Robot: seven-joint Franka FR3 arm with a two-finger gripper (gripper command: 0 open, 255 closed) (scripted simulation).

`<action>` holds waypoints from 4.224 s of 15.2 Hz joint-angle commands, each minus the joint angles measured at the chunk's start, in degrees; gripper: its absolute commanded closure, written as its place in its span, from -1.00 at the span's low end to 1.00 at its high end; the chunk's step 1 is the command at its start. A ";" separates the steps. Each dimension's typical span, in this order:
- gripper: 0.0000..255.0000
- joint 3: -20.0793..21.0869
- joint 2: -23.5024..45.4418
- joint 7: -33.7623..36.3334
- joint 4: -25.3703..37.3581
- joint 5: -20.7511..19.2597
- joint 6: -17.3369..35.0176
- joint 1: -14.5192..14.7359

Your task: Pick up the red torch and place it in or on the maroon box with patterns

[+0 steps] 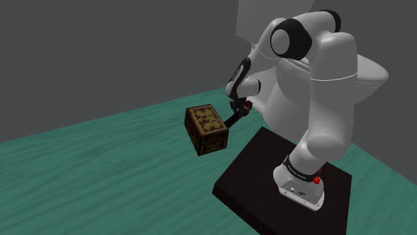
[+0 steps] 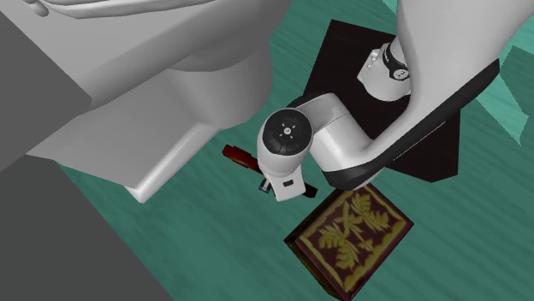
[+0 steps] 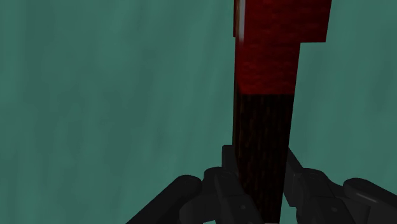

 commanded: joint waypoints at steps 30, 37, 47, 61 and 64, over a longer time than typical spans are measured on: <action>1.00 -12.36 -24.04 12.36 -0.38 -19.81 -21.03 9.55; 1.00 -12.50 -28.43 14.30 1.29 -22.92 -26.38 9.89; 1.00 -4.77 -29.74 28.96 1.63 -22.39 -29.22 17.33; 1.00 2.56 -23.30 40.50 8.12 -17.67 -30.74 24.60; 1.00 2.63 -21.80 40.14 7.30 -17.03 -28.53 24.49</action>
